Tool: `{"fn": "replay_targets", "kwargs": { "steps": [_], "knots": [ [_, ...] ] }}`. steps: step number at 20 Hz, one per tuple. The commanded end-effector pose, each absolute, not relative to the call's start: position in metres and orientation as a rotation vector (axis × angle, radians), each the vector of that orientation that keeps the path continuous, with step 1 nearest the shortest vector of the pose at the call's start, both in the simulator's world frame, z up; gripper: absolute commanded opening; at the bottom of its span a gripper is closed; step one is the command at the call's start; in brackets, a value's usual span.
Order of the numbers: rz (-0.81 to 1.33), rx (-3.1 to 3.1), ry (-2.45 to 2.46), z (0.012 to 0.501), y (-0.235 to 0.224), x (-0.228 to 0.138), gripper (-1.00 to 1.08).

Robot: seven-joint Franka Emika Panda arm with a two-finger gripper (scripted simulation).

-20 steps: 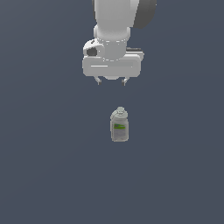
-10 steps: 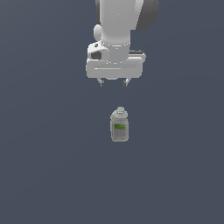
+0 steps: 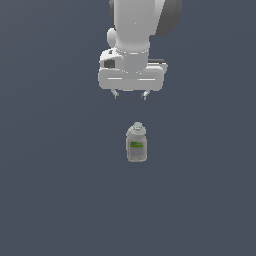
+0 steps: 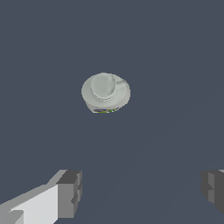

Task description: Pick up the object and move it to a goal position.

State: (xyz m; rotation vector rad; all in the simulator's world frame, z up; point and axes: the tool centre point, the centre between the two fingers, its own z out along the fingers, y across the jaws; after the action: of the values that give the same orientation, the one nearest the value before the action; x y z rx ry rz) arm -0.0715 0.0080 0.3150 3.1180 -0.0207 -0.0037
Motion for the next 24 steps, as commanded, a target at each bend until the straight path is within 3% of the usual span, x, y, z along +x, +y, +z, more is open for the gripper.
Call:
{"fn": "replay_targets", "kwargs": {
  "steps": [1, 24],
  "knots": [
    [-0.003, 3.118, -0.071, 0.314, 0.009, -0.07, 1.0],
    [0.003, 2.999, -0.892, 0.304, 0.019, -0.044, 1.0]
  ]
}}
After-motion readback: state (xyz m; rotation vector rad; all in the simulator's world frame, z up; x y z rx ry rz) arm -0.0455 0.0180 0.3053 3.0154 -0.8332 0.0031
